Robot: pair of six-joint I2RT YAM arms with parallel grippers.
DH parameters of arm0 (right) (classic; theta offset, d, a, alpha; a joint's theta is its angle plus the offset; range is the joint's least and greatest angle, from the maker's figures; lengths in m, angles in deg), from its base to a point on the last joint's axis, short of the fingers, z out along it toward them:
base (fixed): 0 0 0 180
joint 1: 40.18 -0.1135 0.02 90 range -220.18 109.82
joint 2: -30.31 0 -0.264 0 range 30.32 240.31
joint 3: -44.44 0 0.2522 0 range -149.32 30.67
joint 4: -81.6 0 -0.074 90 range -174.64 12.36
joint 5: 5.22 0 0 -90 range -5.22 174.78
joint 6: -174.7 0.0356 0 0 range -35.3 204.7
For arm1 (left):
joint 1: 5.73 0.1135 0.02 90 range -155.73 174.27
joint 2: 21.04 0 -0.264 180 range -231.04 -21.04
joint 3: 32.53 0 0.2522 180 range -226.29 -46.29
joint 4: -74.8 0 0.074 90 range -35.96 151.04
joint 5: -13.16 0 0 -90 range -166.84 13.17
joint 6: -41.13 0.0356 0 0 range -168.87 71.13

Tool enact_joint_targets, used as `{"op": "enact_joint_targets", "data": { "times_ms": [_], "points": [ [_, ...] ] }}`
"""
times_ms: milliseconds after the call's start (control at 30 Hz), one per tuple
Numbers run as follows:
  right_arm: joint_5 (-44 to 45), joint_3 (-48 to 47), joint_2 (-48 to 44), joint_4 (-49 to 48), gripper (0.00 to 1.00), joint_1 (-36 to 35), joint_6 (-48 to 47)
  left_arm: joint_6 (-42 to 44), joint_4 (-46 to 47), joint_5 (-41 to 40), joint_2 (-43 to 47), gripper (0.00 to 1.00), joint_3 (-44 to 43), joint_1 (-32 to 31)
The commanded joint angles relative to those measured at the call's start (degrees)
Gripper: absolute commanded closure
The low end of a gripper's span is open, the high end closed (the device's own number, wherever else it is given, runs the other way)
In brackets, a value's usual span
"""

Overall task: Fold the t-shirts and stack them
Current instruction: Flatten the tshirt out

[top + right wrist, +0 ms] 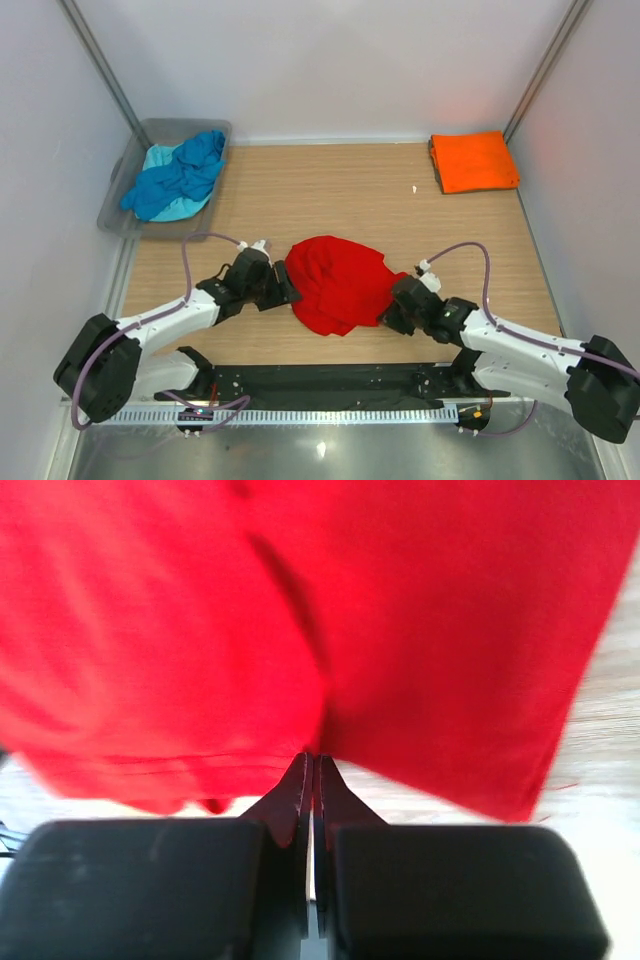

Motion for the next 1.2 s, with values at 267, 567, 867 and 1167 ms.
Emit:
{"op": "enact_joint_targets", "data": {
  "times_ms": [267, 567, 867, 1167],
  "points": [
    [27.4, -38.9, -5.6, 26.7, 0.99, -0.2, -12.4, 5.2, -9.7, -8.4, 1.7, 1.0, -18.1, -0.2],
    [40.9, -66.4, 1.5, 32.5, 0.99, -0.2, -23.7, 16.4, -26.8, -18.6, -5.7, 1.0, -47.9, -0.1],
    [46.5, -84.9, 2.1, 33.9, 0.99, -0.2, -32.2, 19.3, -34.2, -13.1, -9.5, 1.0, -62.7, 0.7],
    [43.9, -75.6, -4.4, 32.5, 0.99, -0.2, -29.6, 23.7, -35.9, -9.9, -16.2, 1.0, -64.3, 1.4]
  ]
}}
